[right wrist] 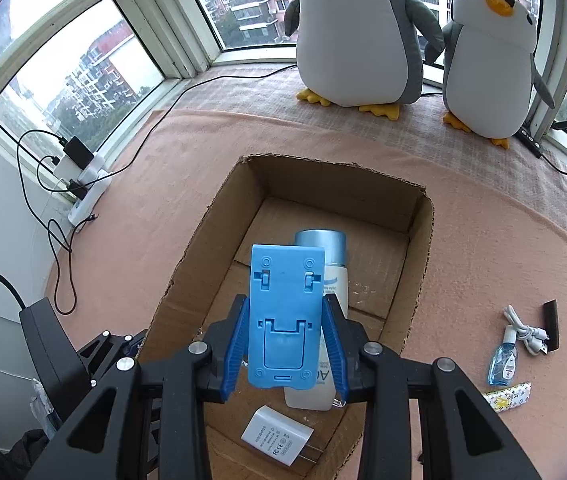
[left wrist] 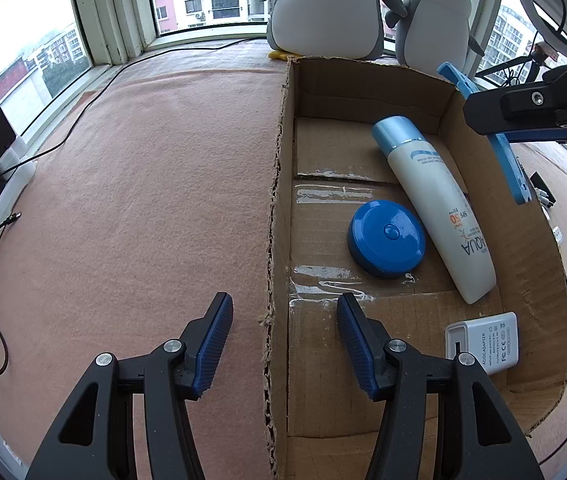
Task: Organize rigid objects
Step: 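Carry the phone stand into the box and open the right gripper, then move the right tool to the black cylinder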
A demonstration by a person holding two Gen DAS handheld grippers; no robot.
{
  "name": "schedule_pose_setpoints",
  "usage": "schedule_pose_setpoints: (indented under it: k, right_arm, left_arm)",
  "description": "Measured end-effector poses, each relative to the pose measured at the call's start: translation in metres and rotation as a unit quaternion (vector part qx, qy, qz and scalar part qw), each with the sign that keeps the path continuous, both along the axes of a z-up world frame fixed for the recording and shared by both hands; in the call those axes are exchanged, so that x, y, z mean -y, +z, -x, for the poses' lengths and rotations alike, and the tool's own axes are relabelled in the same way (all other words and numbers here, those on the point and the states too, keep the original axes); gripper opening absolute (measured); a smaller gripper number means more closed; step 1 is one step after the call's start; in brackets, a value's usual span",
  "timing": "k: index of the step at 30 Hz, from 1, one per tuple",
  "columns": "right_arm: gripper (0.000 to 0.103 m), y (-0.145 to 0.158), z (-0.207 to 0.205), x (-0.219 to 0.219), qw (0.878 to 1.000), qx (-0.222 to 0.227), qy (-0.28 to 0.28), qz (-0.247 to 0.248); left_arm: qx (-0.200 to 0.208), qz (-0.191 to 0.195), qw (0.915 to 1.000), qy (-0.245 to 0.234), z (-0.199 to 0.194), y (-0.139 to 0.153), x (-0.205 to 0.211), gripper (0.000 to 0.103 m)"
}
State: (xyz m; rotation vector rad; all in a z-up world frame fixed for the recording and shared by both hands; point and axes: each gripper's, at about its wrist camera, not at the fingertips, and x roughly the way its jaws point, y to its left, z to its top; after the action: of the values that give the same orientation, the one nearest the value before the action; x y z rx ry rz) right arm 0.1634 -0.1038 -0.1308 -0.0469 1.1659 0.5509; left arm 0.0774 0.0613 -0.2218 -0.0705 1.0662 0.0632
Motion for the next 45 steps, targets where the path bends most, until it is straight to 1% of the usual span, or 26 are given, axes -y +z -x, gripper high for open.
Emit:
schedule_pose_setpoints:
  k: [5, 7, 8, 9, 17, 23, 26, 31, 34, 36, 39, 45]
  right_arm:
    - [0.035, 0.0, 0.001, -0.005, 1.0, 0.0, 0.005, -0.003]
    - [0.044, 0.001, 0.001, -0.005, 1.0, 0.003, 0.001, -0.006]
    - [0.051, 0.002, 0.0, -0.004, 1.0, 0.005, 0.0, -0.007]
    - [0.054, 0.003, 0.0, -0.003, 1.0, 0.007, -0.003, -0.008]
    - [0.055, 0.005, 0.0, 0.003, 1.0, 0.009, -0.01, -0.011]
    - [0.055, 0.009, 0.001, 0.016, 0.999, 0.017, -0.019, -0.021]
    - [0.055, 0.012, -0.003, 0.031, 0.999, 0.023, -0.034, -0.024]
    - [0.055, 0.022, -0.01, 0.07, 0.996, 0.039, -0.074, -0.04]
    - [0.055, 0.028, -0.014, 0.094, 0.994, 0.057, -0.088, -0.023]
    - [0.055, 0.029, -0.017, 0.11, 0.993, 0.059, -0.098, -0.017]
    - [0.055, 0.027, -0.025, 0.135, 0.992, 0.051, -0.112, -0.009]
    - [0.055, 0.008, -0.039, 0.182, 0.988, 0.025, -0.15, 0.011]
  left_arm:
    - [0.0, -0.001, 1.0, -0.001, 0.0, 0.0, 0.0, 0.058]
    - [0.0, -0.001, 1.0, -0.001, 0.0, 0.0, 0.0, 0.058]
    - [0.0, -0.001, 1.0, -0.001, 0.0, 0.0, 0.0, 0.058]
    - [0.0, -0.001, 1.0, -0.001, 0.0, 0.0, 0.0, 0.058]
    - [0.0, -0.002, 1.0, -0.001, 0.001, 0.001, 0.001, 0.058]
    - [0.0, -0.003, 1.0, -0.001, 0.001, 0.001, 0.001, 0.058]
    - [0.001, -0.003, 1.0, -0.001, 0.001, 0.001, 0.0, 0.058]
    - [0.0, -0.003, 1.0, -0.002, 0.001, 0.001, 0.001, 0.058]
    - [0.0, -0.003, 1.0, -0.002, 0.001, 0.001, 0.0, 0.058]
    - [0.0, -0.004, 1.0, -0.002, 0.001, 0.001, 0.001, 0.058]
    - [0.001, -0.004, 1.0, -0.002, 0.002, 0.0, 0.0, 0.058]
    - [0.0, -0.005, 1.0, -0.002, 0.002, 0.001, 0.0, 0.058]
